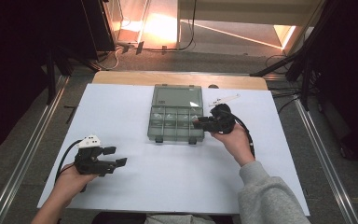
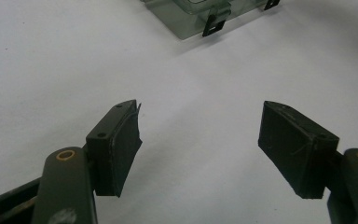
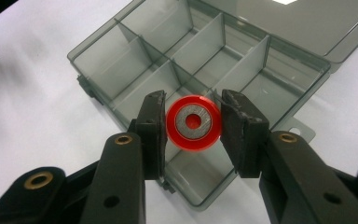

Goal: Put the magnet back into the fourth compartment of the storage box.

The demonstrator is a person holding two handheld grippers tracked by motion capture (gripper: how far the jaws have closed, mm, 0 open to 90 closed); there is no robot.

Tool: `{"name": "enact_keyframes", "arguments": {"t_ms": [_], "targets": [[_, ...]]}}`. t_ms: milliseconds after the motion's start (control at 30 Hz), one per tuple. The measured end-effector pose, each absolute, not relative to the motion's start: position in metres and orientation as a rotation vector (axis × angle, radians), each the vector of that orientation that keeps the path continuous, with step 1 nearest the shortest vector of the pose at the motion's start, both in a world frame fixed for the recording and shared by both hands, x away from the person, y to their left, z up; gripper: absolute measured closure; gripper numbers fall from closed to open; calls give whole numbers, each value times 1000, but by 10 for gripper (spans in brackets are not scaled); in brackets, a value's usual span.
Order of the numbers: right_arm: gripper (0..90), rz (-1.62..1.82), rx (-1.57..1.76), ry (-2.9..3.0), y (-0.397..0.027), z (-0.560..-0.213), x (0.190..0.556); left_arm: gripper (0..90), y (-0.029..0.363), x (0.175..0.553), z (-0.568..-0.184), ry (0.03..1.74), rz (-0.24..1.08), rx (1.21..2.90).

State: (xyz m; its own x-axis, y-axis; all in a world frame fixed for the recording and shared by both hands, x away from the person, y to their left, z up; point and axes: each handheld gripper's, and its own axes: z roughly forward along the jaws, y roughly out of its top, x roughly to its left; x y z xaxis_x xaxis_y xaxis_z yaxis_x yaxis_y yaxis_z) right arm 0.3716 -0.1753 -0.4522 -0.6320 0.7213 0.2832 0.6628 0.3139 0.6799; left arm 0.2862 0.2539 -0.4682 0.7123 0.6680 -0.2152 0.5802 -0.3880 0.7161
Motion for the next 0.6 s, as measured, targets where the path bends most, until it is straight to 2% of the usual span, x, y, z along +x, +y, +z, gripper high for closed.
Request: {"name": "enact_keyframes", "arguments": {"t_ms": [600], "targets": [[632, 1205, 1348, 2452, -172, -456, 389, 286, 254, 286, -469, 944, 130, 2101]]}}
